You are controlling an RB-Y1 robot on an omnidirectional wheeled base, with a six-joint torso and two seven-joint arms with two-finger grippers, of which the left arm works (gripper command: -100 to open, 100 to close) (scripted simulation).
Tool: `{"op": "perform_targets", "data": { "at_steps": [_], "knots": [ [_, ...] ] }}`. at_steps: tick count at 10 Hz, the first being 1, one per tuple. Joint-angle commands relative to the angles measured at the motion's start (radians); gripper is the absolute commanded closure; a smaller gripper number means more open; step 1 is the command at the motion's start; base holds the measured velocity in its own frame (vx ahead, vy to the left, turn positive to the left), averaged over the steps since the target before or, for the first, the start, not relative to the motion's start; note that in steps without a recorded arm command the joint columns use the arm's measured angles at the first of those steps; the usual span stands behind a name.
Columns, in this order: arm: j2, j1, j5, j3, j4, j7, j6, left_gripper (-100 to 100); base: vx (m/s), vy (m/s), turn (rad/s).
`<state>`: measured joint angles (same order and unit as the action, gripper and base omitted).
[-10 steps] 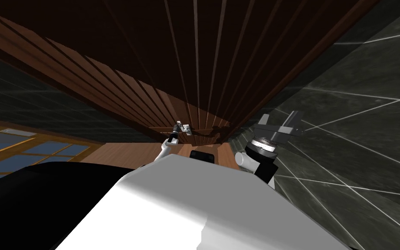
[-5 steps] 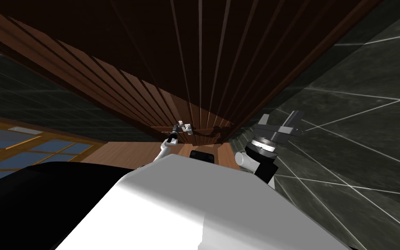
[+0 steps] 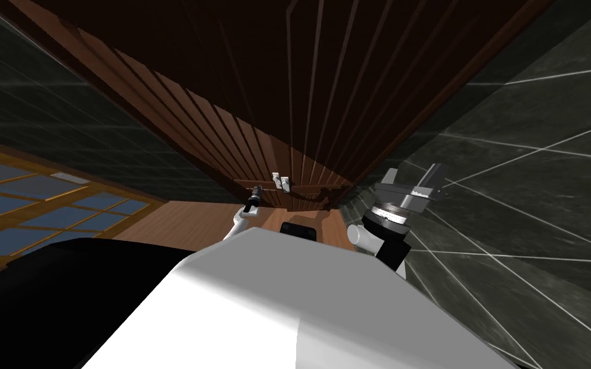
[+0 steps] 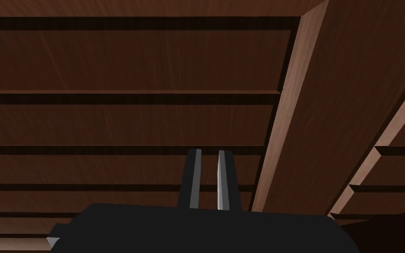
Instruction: Pull the door open
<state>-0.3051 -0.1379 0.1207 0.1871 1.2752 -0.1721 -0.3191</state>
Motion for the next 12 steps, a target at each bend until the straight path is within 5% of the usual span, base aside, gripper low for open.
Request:
{"op": "perform_targets", "data": {
  "at_steps": [1, 5, 7, 12],
  "knots": [
    [0.002, -0.008, 0.0, -0.007, 0.009, -0.003, -0.001, -100, -0.216, -0.022, 0.009],
    [0.027, 0.006, -0.008, -0.068, 0.046, -0.012, -0.013, -100, -0.145, -0.073, -0.112],
    [0.013, -0.028, -0.003, -0.03, 0.043, -0.007, -0.007, -100, -0.024, -0.005, 0.077],
    [-0.026, -0.046, 0.006, 0.054, -0.001, 0.003, -0.007, -100, 0.037, 0.063, 0.093]
  ]
}}
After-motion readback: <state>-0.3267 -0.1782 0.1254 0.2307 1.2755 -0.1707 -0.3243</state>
